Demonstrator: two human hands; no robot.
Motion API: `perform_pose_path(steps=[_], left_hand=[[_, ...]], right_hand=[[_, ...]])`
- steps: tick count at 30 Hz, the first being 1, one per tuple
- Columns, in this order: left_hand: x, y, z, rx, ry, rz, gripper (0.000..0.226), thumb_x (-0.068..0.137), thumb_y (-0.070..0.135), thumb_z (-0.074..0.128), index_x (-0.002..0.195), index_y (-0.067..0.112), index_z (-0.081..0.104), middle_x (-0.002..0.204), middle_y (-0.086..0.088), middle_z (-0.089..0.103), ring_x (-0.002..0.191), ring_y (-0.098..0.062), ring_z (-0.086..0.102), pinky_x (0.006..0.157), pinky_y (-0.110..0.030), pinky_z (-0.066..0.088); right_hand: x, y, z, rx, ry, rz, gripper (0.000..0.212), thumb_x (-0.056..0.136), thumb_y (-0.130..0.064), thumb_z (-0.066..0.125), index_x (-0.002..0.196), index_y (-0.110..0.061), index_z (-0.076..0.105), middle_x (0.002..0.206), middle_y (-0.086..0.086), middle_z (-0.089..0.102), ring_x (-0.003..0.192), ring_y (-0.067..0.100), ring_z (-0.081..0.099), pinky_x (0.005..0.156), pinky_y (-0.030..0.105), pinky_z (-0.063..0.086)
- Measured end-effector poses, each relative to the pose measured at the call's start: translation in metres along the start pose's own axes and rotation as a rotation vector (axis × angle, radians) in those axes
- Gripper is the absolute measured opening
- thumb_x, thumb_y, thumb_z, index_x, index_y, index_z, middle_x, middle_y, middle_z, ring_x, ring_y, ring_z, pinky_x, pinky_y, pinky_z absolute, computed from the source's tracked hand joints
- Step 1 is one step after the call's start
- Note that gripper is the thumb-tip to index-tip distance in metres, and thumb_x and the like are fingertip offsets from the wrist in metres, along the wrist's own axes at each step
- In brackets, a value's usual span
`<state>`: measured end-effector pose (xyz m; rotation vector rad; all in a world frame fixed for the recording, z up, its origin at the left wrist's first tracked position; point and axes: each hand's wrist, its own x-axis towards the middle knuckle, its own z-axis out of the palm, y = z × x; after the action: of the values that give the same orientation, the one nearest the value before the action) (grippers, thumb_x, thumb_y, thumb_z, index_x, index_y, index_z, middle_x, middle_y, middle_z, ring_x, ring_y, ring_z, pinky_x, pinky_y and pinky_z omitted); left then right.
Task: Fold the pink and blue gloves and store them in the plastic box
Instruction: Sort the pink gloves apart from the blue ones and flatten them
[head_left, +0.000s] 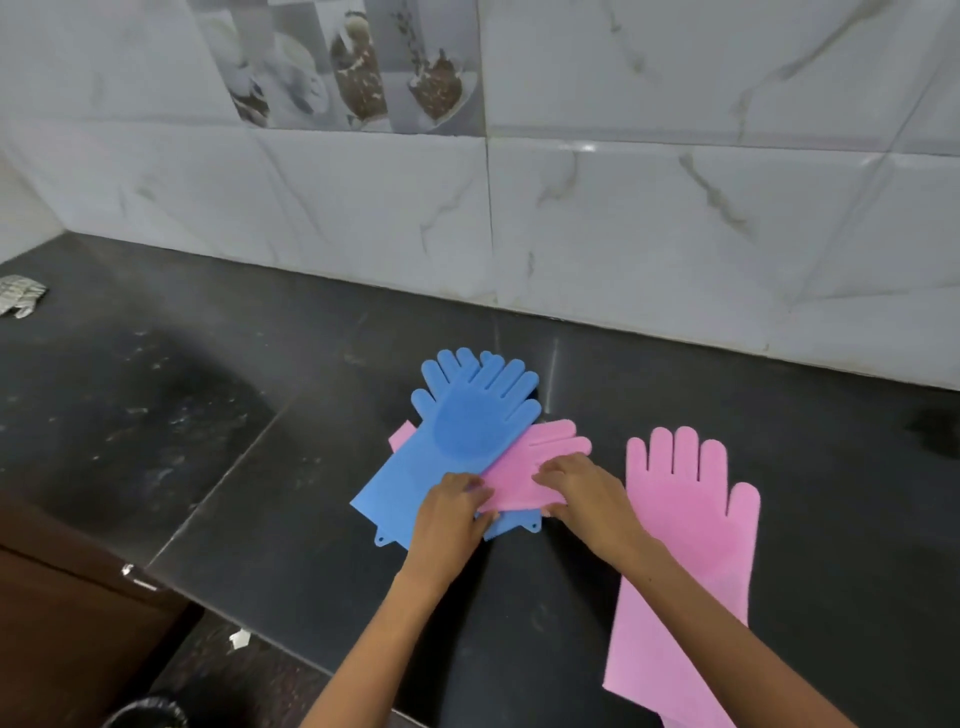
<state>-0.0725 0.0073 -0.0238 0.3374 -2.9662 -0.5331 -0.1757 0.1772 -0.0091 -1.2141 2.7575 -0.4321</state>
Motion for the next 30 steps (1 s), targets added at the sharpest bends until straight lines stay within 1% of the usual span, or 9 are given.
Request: perform_pose_path(steps=[4,8,11,14,17,21,24,27,30], left_hand=[[0.005,-0.015,0.001,0.029,0.051,-0.008,0.037,0.088,0.04,0.058,0.11,0.012,0.065,0.122,-0.003,0.06,0.109,-0.021,0.055,0.089,-0.028,0.044],[0.009,-0.03,-0.011,0.045,0.134,-0.024,0.068,0.078,0.061,0.06,0.126,0.012,0.057,0.135,-0.004,0.055,0.12,-0.024,0.052,0.099,-0.033,0.038],[0.011,-0.037,-0.026,0.099,0.128,0.018,0.056,0.073,0.061,0.066,0.107,0.016,0.069,0.137,-0.004,0.054,0.124,-0.028,0.05,0.102,-0.042,0.037],[0.01,-0.024,-0.033,0.14,0.163,0.152,0.023,0.061,0.032,0.086,0.072,0.016,0.073,0.103,-0.004,0.07,0.096,-0.028,0.065,0.08,-0.037,0.051],[0.011,-0.015,-0.039,0.002,0.263,0.169,0.012,0.069,0.014,0.082,0.065,0.013,0.071,0.073,-0.001,0.065,0.067,-0.022,0.06,0.06,-0.031,0.05],[0.01,0.006,-0.043,-0.121,0.236,0.197,0.013,0.085,0.02,0.067,0.074,0.013,0.069,0.071,-0.001,0.059,0.061,-0.019,0.056,0.051,-0.034,0.047],[0.007,0.025,-0.027,-0.16,-0.021,0.237,0.029,0.092,0.039,0.052,0.1,0.018,0.07,0.095,0.001,0.064,0.085,-0.018,0.06,0.073,-0.034,0.048],[0.011,0.022,-0.012,-0.068,-0.076,0.207,0.031,0.096,0.035,0.044,0.111,0.019,0.066,0.111,0.0,0.063,0.101,-0.019,0.058,0.087,-0.031,0.044],[0.015,0.008,-0.003,-0.06,-0.06,0.125,0.03,0.094,0.031,0.051,0.12,0.022,0.062,0.119,0.001,0.054,0.106,-0.017,0.052,0.089,-0.025,0.041]], right_hand=[[0.015,-0.001,-0.002,-0.101,-0.009,-0.051,0.03,0.089,-0.015,0.057,0.117,-0.019,0.066,0.123,0.001,0.064,0.112,0.019,0.056,0.088,0.025,0.041],[0.022,-0.004,-0.018,-0.111,0.229,-0.086,0.023,0.059,-0.002,0.084,0.077,-0.016,0.076,0.076,0.0,0.075,0.068,0.018,0.068,0.06,0.026,0.051],[0.024,-0.012,-0.029,-0.076,0.318,-0.083,0.024,0.06,-0.001,0.084,0.079,-0.013,0.076,0.08,0.002,0.075,0.072,0.021,0.068,0.06,0.032,0.055],[0.029,-0.021,-0.043,-0.106,0.385,-0.086,0.021,0.061,-0.002,0.084,0.079,-0.011,0.076,0.081,0.001,0.075,0.069,0.021,0.064,0.053,0.031,0.051],[0.033,-0.025,-0.059,-0.091,0.425,-0.066,0.017,0.067,-0.005,0.081,0.083,-0.01,0.076,0.085,0.003,0.075,0.07,0.021,0.063,0.053,0.028,0.048],[0.017,-0.006,-0.059,0.099,0.487,0.095,0.018,0.078,0.0,0.07,0.094,-0.006,0.075,0.097,0.008,0.073,0.086,0.023,0.066,0.073,0.035,0.056],[-0.015,0.012,-0.033,0.338,0.434,0.38,0.029,0.081,0.006,0.064,0.106,-0.007,0.071,0.112,0.009,0.069,0.102,0.024,0.065,0.091,0.04,0.053],[-0.038,0.011,-0.004,0.421,0.435,0.604,0.027,0.083,-0.002,0.066,0.109,-0.008,0.067,0.114,0.009,0.068,0.094,0.023,0.065,0.089,0.042,0.054],[-0.04,-0.002,0.011,0.485,0.484,0.734,0.021,0.083,-0.019,0.07,0.101,-0.013,0.061,0.102,0.004,0.063,0.08,0.019,0.062,0.079,0.033,0.055]])
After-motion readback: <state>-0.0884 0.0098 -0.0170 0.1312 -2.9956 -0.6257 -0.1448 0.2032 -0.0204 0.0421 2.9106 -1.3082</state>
